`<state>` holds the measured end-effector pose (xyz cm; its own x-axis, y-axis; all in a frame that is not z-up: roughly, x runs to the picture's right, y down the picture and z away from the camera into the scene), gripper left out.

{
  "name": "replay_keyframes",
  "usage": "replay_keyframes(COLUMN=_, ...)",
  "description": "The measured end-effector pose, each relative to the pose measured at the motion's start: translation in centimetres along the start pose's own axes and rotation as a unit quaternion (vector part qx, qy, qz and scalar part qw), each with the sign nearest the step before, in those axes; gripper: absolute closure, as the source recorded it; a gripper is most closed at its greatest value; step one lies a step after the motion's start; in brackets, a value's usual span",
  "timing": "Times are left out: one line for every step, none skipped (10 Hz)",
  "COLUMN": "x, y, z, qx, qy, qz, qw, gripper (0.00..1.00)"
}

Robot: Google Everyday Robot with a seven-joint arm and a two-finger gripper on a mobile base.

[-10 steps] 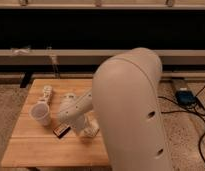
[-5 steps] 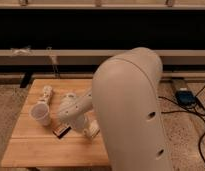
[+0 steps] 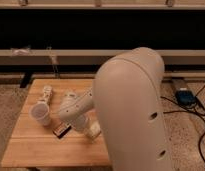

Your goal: Wipe the white sponge on the table

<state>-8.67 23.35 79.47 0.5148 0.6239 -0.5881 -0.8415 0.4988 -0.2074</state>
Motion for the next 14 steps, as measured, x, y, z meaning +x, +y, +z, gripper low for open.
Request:
replay_keyframes(x=0.2, y=-0.2, z=0.0, qx=-0.001, qy=0.002, qz=0.002, qw=1.0000, gripper=1.00)
replay_keyframes(x=0.2, y=-0.3, z=-0.2, qx=-0.002, qy=0.000, qz=0.002, qw=1.0000, gripper=1.00)
replay_keyframes(x=0.1, y=-0.1, z=-0.5, qx=-0.003, qy=-0.003, qz=-0.003, qw=1.0000, gripper=1.00)
replay_keyframes(x=0.1, y=1.0, z=-0.8, qx=-0.007, qy=-0.007, qz=-0.016, qw=0.9998, gripper=1.00)
replay_keyframes(x=0.1, y=2.9, z=-1.4, qx=-0.011, qy=-0.013, qz=-0.037, qw=0.9992, gripper=1.00)
replay_keyframes(x=0.2, y=4.1, z=-1.8, qx=-0.012, qy=-0.017, qz=-0.052, qw=0.9985, gripper=1.00)
replay_keyframes(x=0.4, y=5.6, z=-2.3, qx=-0.013, qy=-0.021, qz=-0.070, qw=0.9972, gripper=1.00)
replay_keyframes(x=0.4, y=7.2, z=-2.7, qx=-0.013, qy=-0.023, qz=-0.090, qw=0.9956, gripper=1.00)
replay_keyframes(x=0.6, y=8.0, z=-2.8, qx=-0.012, qy=-0.022, qz=-0.102, qw=0.9944, gripper=1.00)
replay_keyframes(x=0.7, y=8.1, z=-2.6, qx=-0.008, qy=-0.017, qz=-0.111, qw=0.9936, gripper=1.00)
replay_keyframes(x=0.9, y=8.1, z=-1.9, qx=-0.004, qy=-0.006, qz=-0.117, qw=0.9931, gripper=1.00)
replay_keyframes(x=1.2, y=7.5, z=-1.3, qx=-0.002, qy=0.006, qz=-0.112, qw=0.9937, gripper=1.00)
replay_keyframes(x=1.4, y=6.7, z=-0.7, qx=0.002, qy=0.016, qz=-0.104, qw=0.9944, gripper=1.00)
replay_keyframes(x=1.3, y=6.2, z=-0.3, qx=0.004, qy=0.022, qz=-0.098, qw=0.9949, gripper=1.00)
